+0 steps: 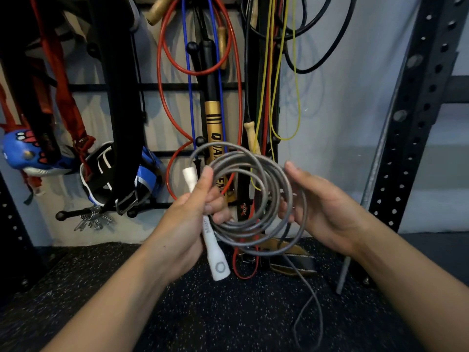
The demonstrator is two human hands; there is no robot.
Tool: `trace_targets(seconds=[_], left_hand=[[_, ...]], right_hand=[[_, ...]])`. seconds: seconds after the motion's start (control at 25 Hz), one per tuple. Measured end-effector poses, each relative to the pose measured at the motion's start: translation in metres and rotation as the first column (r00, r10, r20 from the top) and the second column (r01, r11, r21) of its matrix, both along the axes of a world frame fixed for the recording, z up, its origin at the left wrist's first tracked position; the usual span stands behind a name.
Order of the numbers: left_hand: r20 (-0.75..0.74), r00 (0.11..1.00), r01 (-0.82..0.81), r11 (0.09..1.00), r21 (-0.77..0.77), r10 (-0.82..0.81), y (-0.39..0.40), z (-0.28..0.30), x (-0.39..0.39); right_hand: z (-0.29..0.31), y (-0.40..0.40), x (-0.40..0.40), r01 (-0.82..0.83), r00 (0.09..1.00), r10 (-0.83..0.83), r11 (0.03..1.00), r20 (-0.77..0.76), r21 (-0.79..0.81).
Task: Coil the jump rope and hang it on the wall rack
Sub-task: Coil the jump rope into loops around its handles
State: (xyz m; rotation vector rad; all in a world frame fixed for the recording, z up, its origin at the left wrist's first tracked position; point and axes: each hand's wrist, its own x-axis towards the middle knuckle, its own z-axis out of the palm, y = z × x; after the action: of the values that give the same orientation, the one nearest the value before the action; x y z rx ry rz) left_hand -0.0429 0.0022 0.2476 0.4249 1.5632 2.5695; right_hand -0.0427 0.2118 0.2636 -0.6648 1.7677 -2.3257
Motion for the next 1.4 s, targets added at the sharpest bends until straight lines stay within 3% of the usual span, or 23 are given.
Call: trace_targets(seconds=[0.16, 0.4, 0.48, 0.6, 0.8, 1.0, 1.16, 1.24, 1.32, 1.4], left_hand=[[0.118, 0.992, -0.081, 0.938, 0.336, 0.043, 0.016, 0.001, 0.001], [0.259, 0.952, -0.279, 0.804, 0.526, 0.161, 0.046, 0.011, 0.006], [0.302, 0.926, -0.352, 0.813, 0.464, 0.228, 0.051, 0.015, 0.001], [0.279, 0.921, -0.363, 0.855, 0.37, 0.271, 0.057, 0.015, 0.004], [0.191, 0.95, -0.296, 0.906, 0.303, 0.247, 0.068, 0.011, 0.016], [0.112, 0.984, -0.155, 0.977, 0.148, 0.139, 0.068, -0.008, 0.017], [0.113, 0.992, -0.078, 0.98, 0.186, 0.058, 0.049, -0.016, 0.015], [0.094, 0.992, -0.104, 0.978, 0.181, 0.089, 0.034, -0.015, 0.01], [-0.043, 0.984, -0.171, 0.985, 0.024, 0.172, 0.016, -0.009, 0.003], [-0.323, 0.91, -0.348, 0.903, -0.252, 0.26, 0.0, 0.002, 0.002]], right_hand=[[-0.016, 0.0, -0.006, 0.05, 0.998, -0.054, 0.992, 0.033, 0.116], [-0.028, -0.016, -0.002, -0.064, 0.989, 0.086, 0.983, -0.119, 0.173], [-0.031, -0.025, 0.005, -0.118, 0.98, 0.134, 0.986, -0.146, 0.116], [-0.032, -0.041, 0.014, 0.019, 0.975, 0.0, 0.996, -0.222, 0.086], [-0.032, -0.059, 0.019, 0.244, 0.967, -0.253, 0.945, -0.016, -0.219], [-0.017, -0.055, 0.029, 0.345, 0.939, -0.326, 0.899, 0.114, -0.271], [-0.003, -0.04, 0.027, 0.396, 0.918, -0.389, 0.904, 0.079, -0.158], [0.004, -0.03, 0.023, 0.424, 0.906, -0.423, 0.906, -0.017, 0.009], [0.012, -0.02, 0.022, 0.415, 0.909, -0.401, 0.893, -0.11, 0.173], [0.018, -0.017, 0.024, 0.379, 0.924, -0.345, 0.878, -0.164, 0.291]])
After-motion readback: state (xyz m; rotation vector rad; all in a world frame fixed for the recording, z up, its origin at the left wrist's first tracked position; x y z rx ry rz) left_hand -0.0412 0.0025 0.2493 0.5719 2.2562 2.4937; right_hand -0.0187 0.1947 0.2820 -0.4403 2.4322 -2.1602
